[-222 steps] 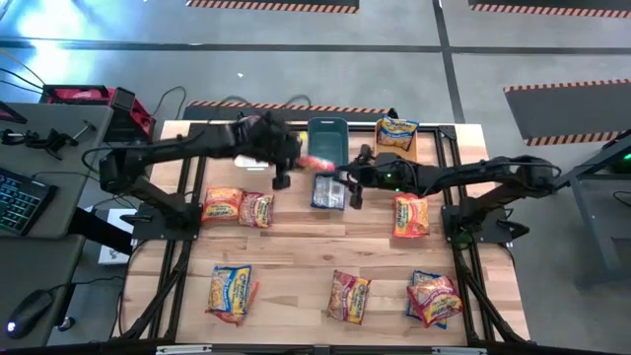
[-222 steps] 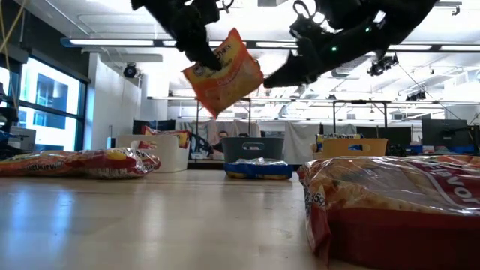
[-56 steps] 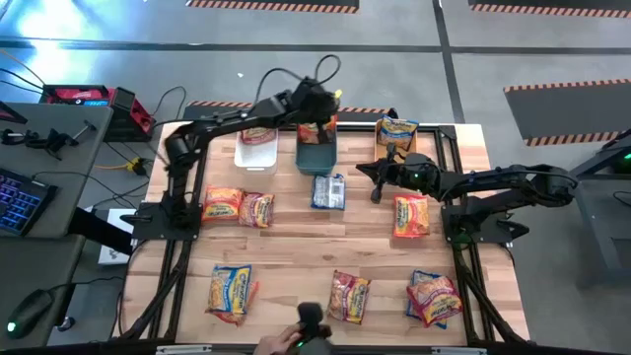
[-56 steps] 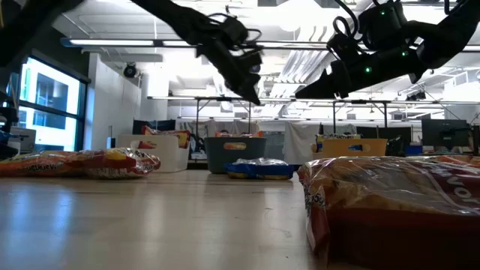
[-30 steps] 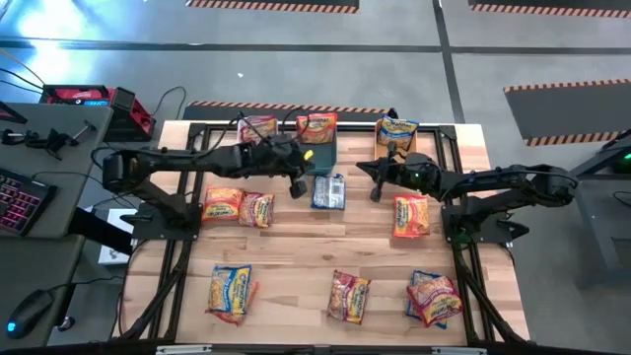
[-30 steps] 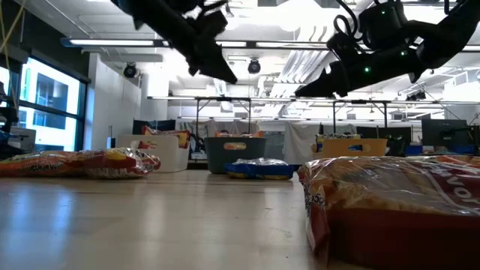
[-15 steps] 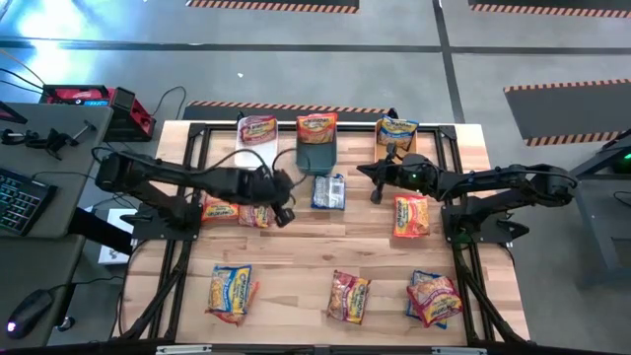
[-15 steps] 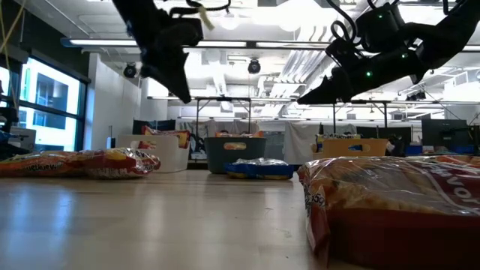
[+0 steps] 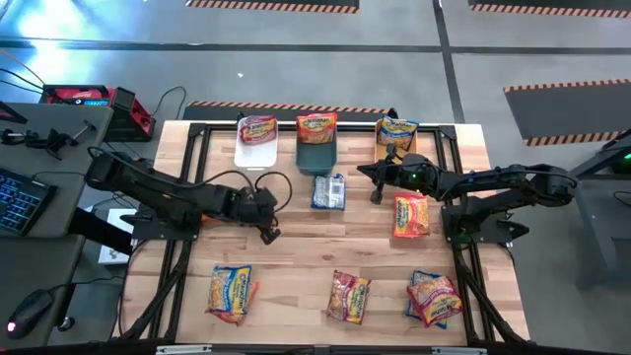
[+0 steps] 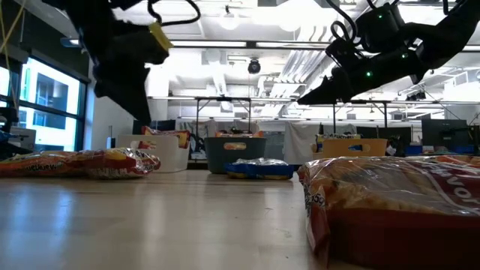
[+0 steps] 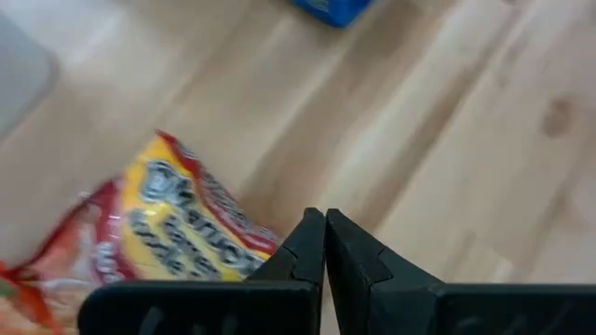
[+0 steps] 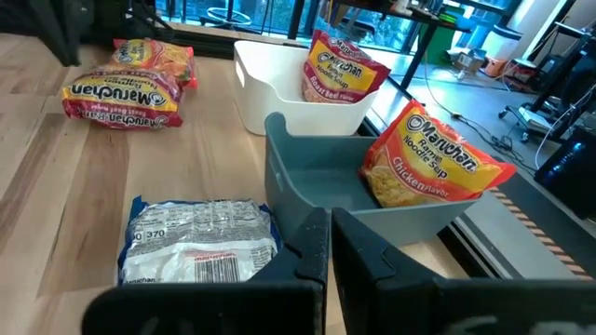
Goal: Sort Maruchan noodles
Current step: Put the red noodle pack into the white bin
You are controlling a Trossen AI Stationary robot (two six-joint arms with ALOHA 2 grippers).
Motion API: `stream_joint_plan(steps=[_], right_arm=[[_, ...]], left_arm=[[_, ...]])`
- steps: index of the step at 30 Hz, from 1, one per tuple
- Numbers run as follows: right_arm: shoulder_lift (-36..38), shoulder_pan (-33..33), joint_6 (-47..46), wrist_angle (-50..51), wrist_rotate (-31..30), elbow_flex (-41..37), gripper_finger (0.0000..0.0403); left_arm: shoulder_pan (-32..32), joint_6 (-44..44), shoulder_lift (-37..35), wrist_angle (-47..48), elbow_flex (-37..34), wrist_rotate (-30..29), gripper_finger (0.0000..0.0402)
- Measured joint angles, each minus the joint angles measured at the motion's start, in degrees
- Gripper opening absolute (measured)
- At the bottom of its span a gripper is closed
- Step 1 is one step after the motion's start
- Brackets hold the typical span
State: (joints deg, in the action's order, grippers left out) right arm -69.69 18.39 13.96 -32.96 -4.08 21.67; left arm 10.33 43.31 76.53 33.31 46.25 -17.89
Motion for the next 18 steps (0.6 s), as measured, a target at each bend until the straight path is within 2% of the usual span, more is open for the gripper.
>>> stream_joint_plan(steps=[4,9,14,18], right_arm=[[0.0,0.0,-0.7,-0.8,0.0,0.0,0.0000],[0.0,0.0,-1.1,-0.9,0.7,0.0,0.0000],[0.0,0.0,-1.6,-0.9,0.7,0.0,0.0000],[0.0,0.0,-1.7,-0.9,0.7,0.0,0.0000]], left_arm=[[1.2,-1.2,0.1,-0.1,-0.5,4.1,0.0025],[3.0,-3.5,2.0,1.0,-0.6,4.4,0.0079],[4.2,-9.2,5.4,2.3,-0.6,-0.1,0.0138],[5.2,-15.1,8.4,2.4,-0.6,-4.0,0.0165]])
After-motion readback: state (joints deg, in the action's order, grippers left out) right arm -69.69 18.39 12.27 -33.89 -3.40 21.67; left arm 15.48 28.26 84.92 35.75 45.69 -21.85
